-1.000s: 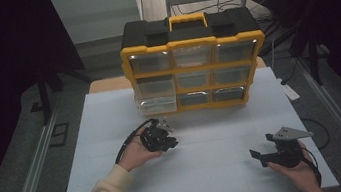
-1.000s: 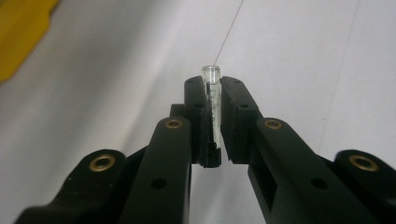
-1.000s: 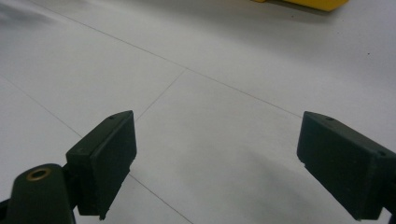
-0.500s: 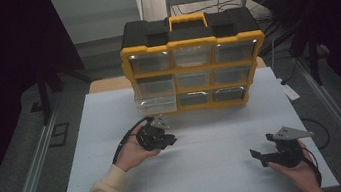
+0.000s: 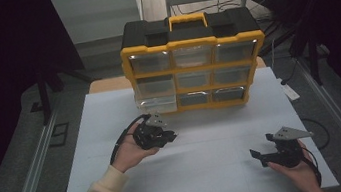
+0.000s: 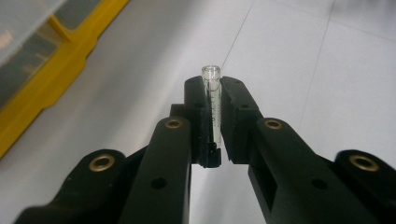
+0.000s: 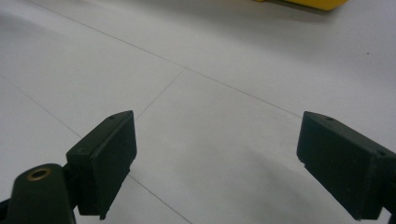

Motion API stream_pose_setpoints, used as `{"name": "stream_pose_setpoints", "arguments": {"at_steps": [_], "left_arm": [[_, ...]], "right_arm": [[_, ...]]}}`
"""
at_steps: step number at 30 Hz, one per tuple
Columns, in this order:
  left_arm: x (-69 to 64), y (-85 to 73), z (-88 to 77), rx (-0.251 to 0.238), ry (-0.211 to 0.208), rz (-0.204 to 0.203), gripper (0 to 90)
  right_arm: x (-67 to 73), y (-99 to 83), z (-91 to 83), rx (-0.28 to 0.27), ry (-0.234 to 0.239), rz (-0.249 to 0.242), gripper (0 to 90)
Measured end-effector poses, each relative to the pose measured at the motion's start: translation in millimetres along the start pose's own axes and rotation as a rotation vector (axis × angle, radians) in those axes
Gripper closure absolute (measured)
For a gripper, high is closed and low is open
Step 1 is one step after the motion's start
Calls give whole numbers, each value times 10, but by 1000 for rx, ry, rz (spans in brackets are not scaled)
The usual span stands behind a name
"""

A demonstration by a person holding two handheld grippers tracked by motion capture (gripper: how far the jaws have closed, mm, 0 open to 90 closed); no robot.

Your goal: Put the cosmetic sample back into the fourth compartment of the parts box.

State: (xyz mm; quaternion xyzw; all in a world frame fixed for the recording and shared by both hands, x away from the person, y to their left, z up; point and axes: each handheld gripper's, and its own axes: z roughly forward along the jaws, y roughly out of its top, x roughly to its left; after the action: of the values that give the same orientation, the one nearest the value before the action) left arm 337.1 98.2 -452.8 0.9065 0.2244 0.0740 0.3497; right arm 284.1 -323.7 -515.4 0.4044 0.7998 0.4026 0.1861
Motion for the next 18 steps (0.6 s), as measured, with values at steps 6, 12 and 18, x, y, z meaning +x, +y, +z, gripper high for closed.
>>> {"name": "stream_pose_setpoints", "arguments": {"at_steps": [6, 12, 18], "left_arm": [[-38, 37, -100, -36, 6, 8, 805], [-58, 53, -164, -60, 29, 6, 804], [-74, 66, -208, -73, 35, 14, 805]], "right_arm": [[2, 1, 0, 2, -4, -1, 127], [1, 1, -2, -1, -1, -1, 127], [0, 0, 0, 3, -6, -2, 128]]}}
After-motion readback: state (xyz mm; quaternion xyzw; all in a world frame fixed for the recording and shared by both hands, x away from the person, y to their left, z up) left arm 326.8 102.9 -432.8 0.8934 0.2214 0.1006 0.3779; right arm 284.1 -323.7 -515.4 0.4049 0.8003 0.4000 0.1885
